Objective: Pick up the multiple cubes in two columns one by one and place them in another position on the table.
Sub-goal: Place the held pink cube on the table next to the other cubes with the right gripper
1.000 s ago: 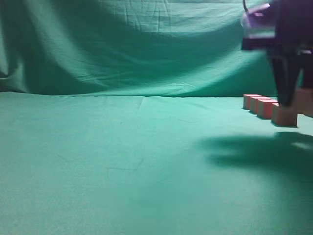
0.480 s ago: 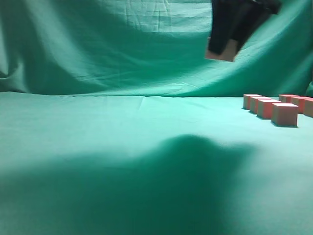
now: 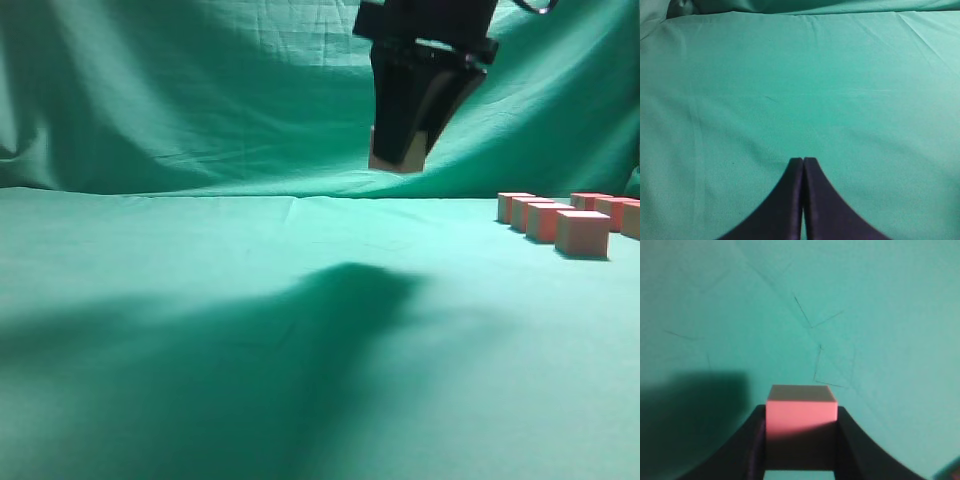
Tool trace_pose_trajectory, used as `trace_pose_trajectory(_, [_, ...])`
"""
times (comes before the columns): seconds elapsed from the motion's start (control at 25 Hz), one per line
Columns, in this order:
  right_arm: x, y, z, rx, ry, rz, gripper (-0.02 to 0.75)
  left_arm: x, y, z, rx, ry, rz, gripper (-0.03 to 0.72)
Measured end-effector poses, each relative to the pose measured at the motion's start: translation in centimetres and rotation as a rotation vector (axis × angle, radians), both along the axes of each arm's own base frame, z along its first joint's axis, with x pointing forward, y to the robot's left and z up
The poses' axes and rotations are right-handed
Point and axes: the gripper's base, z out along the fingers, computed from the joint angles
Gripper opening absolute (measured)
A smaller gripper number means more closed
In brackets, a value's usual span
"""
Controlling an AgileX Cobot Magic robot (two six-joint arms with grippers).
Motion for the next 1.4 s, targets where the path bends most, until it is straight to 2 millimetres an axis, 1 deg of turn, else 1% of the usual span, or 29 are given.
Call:
trace_pose_trajectory(0.08, [0.3,0.2,-0.6,-0.013,0.027,-0.009,0.272,0.0,0.0,0.0,0.000,0.000,0.000,0.000])
trace_pose_trajectory(0.4, [2.5,0.9,-1.5,-0.064,0.072,-0.074,0.272,0.0,0.0,0.0,0.000,0.000,0.000,0.000])
trace_pose_trajectory(0.6, [3.1,1.2,-3.1,-0.085,0.106,-0.107,0.272,0.0,0.0,0.0,0.000,0.000,0.000,0.000])
trace_pose_trajectory(0.76, [3.4,1.2,-3.8,-0.093,0.094,-0.112,0.272,0.0,0.0,0.0,0.000,0.000,0.000,0.000])
trace_pose_trajectory(1.08, [4.1,1.5,-3.6,-0.057,0.026,-0.118,0.272,0.0,0.0,0.0,0.000,0.000,0.000,0.000])
trace_pose_trajectory(1.28, [4.1,1.5,-3.6,-0.052,0.020,-0.122,0.272,0.0,0.0,0.0,0.000,0.000,0.000,0.000])
trace_pose_trajectory(1.4, [4.2,1.6,-4.1,-0.058,0.030,-0.122,0.272,0.0,0.0,0.0,0.000,0.000,0.000,0.000])
